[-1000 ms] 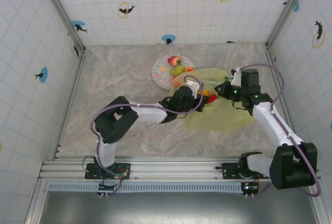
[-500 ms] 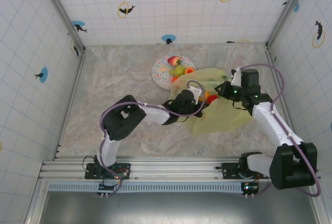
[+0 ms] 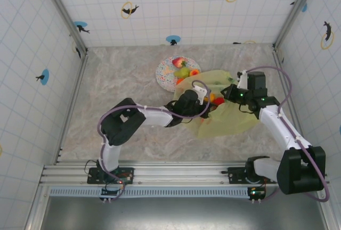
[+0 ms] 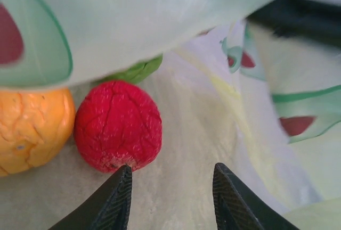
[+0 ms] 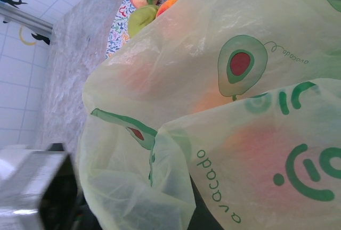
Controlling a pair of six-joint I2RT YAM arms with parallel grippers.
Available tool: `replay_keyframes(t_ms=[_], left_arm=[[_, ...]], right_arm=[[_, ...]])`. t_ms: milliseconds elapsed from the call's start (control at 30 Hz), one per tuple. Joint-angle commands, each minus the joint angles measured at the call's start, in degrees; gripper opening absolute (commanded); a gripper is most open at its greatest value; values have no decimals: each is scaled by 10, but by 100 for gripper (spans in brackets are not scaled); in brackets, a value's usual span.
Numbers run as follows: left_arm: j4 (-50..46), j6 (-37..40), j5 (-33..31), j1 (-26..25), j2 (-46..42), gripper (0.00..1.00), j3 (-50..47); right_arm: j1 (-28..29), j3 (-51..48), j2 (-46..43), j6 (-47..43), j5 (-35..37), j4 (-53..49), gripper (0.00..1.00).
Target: Place the fruits into the plastic bag
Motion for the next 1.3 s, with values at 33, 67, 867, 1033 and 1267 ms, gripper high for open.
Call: replay_keyframes(t_ms=[33, 67, 867, 1033, 1267], left_arm=[[-9, 29, -10, 13, -53, 47, -19], [-15, 34, -11, 14, -61, 48, -23], [-184, 133, -88, 77, -396, 85, -285], [-215, 154, -125, 80, -335, 93, -267], [-197, 210, -182, 80, -212, 97, -200]], right_arm=[[-2, -12, -2, -9, 7, 5, 0], [-2, -13, -3, -9, 8, 5, 0], [-4, -15, 26, -14, 7, 17, 0], [-2, -19, 28, -8, 5, 25, 0], [0, -16, 20, -11, 10, 17, 0]])
